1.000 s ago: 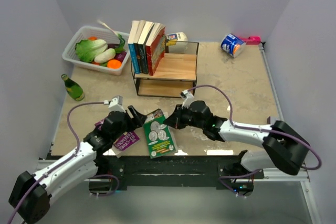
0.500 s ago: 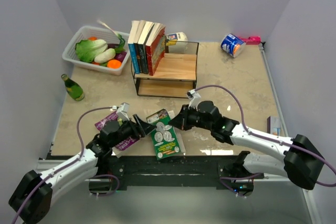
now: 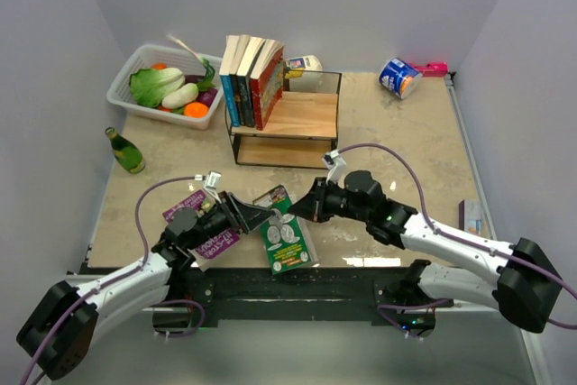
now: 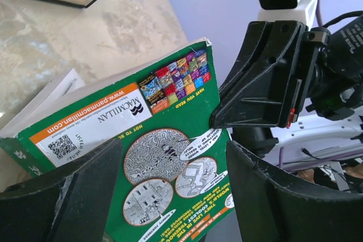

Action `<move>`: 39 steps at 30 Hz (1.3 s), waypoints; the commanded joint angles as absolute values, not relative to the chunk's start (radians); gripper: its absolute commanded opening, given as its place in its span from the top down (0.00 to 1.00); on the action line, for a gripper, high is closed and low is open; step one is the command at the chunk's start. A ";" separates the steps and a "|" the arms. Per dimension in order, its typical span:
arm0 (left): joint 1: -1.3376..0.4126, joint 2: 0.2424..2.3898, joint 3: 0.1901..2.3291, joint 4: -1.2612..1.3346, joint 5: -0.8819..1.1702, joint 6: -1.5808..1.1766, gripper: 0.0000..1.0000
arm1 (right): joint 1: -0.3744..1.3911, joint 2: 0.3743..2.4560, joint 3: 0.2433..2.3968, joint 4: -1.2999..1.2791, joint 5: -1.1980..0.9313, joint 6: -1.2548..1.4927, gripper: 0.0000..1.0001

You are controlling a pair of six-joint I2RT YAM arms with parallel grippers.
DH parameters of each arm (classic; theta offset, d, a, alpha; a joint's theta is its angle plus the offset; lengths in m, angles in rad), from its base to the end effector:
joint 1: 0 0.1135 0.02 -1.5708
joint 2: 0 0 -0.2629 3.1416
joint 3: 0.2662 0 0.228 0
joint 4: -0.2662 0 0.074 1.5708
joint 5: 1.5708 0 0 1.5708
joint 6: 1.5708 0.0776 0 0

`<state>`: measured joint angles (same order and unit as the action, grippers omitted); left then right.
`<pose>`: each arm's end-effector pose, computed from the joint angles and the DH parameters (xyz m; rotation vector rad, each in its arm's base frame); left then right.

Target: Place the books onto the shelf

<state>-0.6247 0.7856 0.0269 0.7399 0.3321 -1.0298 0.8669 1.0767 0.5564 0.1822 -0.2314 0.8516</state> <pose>0.1331 -0.1272 0.1889 -0.0720 1.8195 -1.5018 0.1528 0.2075 0.2380 -0.1932 2.1463 1.3153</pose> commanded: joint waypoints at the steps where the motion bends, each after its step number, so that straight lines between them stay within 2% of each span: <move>1: -0.629 0.735 -0.144 0.812 0.356 -1.049 0.21 | 0.876 1.005 0.675 0.218 -0.290 0.868 1.00; 5: -0.629 0.701 -0.118 0.747 0.356 -1.038 0.22 | 0.876 0.971 0.698 0.167 -0.270 0.848 1.00; 15: -0.627 0.401 -0.009 0.431 0.298 -0.988 0.19 | 0.876 0.904 0.863 0.003 -0.230 0.782 1.00; 20: -0.627 0.374 0.057 0.388 0.302 -0.968 0.18 | 0.876 0.899 0.919 -0.037 -0.232 0.773 1.00; 26: -0.629 0.397 0.069 0.468 0.311 -0.974 0.16 | 0.876 0.903 0.959 -0.038 -0.288 0.790 1.00; 39: -0.627 0.577 0.098 0.969 0.431 -1.049 0.15 | 0.876 0.910 0.977 -0.044 -0.417 0.810 1.00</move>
<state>-0.6250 0.5289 0.0444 0.7391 0.3744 -1.0195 0.8703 0.9291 0.9142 -0.1276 -0.3241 0.7811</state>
